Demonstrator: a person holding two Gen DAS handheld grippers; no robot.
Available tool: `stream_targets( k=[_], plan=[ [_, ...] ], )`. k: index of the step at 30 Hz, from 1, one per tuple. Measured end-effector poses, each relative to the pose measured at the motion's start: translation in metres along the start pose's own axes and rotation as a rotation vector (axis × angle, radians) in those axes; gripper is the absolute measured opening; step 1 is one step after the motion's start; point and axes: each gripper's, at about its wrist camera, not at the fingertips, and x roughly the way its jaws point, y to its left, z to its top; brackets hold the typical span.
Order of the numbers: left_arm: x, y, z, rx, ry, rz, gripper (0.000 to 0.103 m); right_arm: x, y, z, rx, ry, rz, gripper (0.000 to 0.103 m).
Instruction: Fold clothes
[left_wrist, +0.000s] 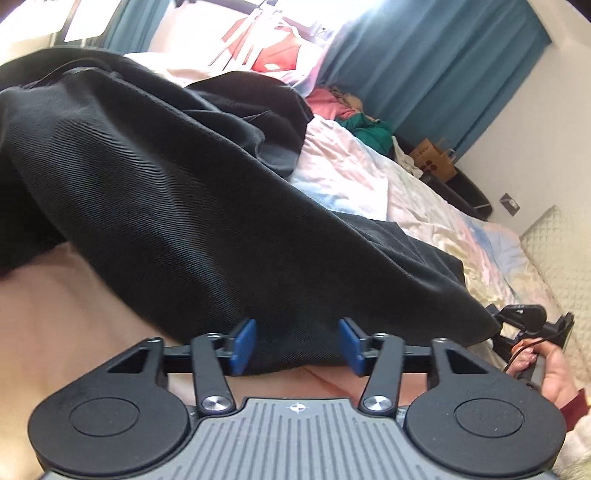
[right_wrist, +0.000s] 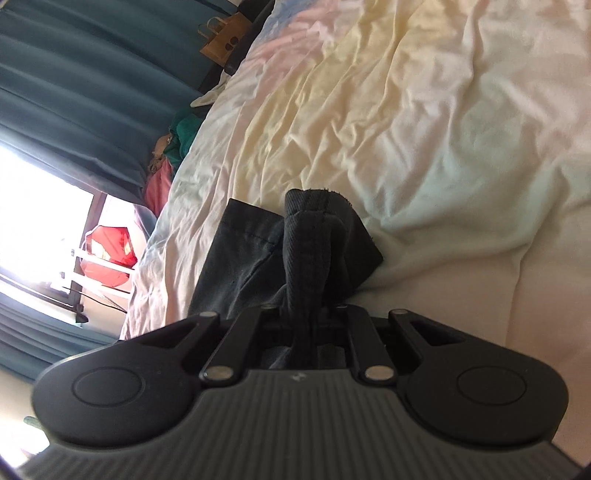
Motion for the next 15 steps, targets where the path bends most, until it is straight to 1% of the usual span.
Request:
stream_targets(
  k=[1, 2, 4, 5, 6, 7, 8, 9, 10, 12, 13, 15],
  plan=[
    [-0.005, 0.004, 0.001, -0.034, 0.002, 0.002, 0.071, 0.000, -0.001, 0.000, 0.003, 0.002, 0.000, 0.011],
    [-0.010, 0.009, 0.002, -0.067, 0.004, 0.004, 0.075, 0.000, -0.002, 0.001, 0.006, 0.004, 0.001, 0.011],
    [-0.020, 0.018, 0.003, -0.134, 0.009, 0.007, 0.079, -0.001, -0.003, 0.002, 0.012, 0.007, 0.001, 0.011],
    [-0.025, 0.022, 0.004, -0.168, 0.011, 0.009, 0.083, -0.002, -0.003, 0.002, 0.015, 0.007, 0.003, 0.011],
    [-0.032, 0.035, 0.005, -0.245, -0.008, 0.033, 0.085, -0.003, -0.003, 0.002, 0.016, 0.007, 0.004, 0.011],
    [-0.039, 0.050, 0.006, -0.333, -0.032, 0.062, 0.089, -0.003, -0.002, 0.002, 0.013, 0.006, 0.003, 0.011],
    [-0.044, 0.068, 0.006, -0.439, -0.058, 0.094, 0.092, -0.004, -0.002, 0.002, 0.010, 0.006, 0.003, 0.011],
    [-0.050, 0.087, 0.006, -0.549, -0.084, 0.127, 0.092, -0.004, -0.001, 0.002, 0.007, 0.006, 0.002, 0.011],
    [-0.054, 0.103, 0.005, -0.641, -0.108, 0.142, 0.092, -0.003, -0.001, 0.002, 0.005, 0.006, 0.000, 0.011],
    [-0.063, 0.136, -0.001, -0.820, -0.183, 0.138, 0.089, -0.003, -0.001, 0.001, 0.007, 0.004, -0.002, 0.011],
    [-0.066, 0.148, -0.004, -0.891, -0.217, 0.130, 0.085, -0.003, -0.001, 0.001, 0.009, 0.003, -0.003, 0.011],
    [-0.069, 0.163, -0.005, -0.994, -0.289, 0.110, 0.082, -0.003, 0.000, 0.001, 0.011, 0.000, -0.005, 0.011]
  ],
)
